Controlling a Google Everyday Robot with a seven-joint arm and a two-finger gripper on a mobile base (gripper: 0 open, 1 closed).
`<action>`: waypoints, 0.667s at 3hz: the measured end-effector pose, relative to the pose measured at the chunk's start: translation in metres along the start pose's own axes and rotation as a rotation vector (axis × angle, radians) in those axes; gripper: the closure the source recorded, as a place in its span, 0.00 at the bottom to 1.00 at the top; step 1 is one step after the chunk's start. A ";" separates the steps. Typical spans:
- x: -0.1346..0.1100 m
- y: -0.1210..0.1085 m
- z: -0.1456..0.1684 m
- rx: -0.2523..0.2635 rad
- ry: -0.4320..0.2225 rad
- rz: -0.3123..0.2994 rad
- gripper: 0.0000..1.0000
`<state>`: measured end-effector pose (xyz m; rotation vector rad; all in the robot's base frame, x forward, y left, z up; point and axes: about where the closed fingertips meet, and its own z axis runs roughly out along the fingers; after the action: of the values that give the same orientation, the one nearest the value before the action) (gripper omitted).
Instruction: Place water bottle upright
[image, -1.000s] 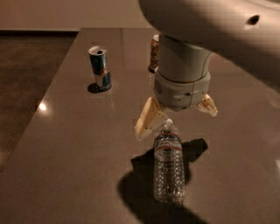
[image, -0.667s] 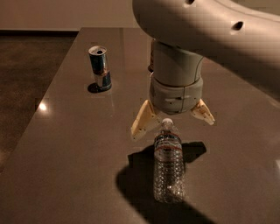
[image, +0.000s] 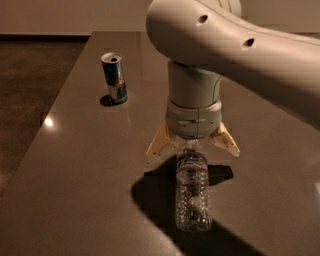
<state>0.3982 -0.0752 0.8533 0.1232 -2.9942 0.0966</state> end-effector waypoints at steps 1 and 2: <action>0.000 0.002 0.008 0.001 0.027 0.025 0.16; 0.001 0.002 0.013 0.005 0.040 0.038 0.36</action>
Offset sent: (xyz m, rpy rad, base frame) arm -0.0249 -0.0152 -0.0113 -0.0931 0.1376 -0.0511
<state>0.3955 -0.0738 0.8406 0.0635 -2.9570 0.1092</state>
